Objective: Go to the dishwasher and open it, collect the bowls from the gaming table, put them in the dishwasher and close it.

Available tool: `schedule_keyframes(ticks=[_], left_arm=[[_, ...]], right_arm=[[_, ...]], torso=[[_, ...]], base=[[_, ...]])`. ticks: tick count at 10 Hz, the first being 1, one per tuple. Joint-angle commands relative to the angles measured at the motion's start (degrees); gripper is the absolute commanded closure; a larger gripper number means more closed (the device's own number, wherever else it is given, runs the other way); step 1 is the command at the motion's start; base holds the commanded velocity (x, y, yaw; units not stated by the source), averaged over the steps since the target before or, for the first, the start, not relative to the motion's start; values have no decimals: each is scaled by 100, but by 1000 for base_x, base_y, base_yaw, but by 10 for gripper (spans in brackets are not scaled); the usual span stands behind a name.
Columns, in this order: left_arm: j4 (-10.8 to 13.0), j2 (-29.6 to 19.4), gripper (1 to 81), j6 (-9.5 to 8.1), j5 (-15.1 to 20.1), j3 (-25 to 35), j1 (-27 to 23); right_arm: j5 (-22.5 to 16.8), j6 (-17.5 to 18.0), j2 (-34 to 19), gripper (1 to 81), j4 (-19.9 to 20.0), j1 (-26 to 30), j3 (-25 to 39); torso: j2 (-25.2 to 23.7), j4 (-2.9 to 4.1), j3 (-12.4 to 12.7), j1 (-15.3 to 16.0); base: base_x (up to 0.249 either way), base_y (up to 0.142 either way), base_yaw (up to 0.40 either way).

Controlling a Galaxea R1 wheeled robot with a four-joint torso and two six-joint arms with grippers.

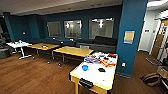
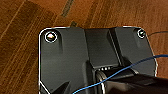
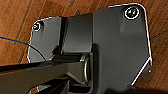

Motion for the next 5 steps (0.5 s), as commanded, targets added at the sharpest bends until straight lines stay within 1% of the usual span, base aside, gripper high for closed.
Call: schedule_keyframes(ticks=[1,5], left_arm=[[52,-10,10,49,258,-9,-326],[52,-10,10,49,258,-9,-326]], right_arm=[[-283,-17,4,10,-39,321,30],[-283,-17,5,10,-39,339,21]], torso=[[0,0,0,1],[0,0,0,1]], base=[[143,63,0],[143,63,0]])
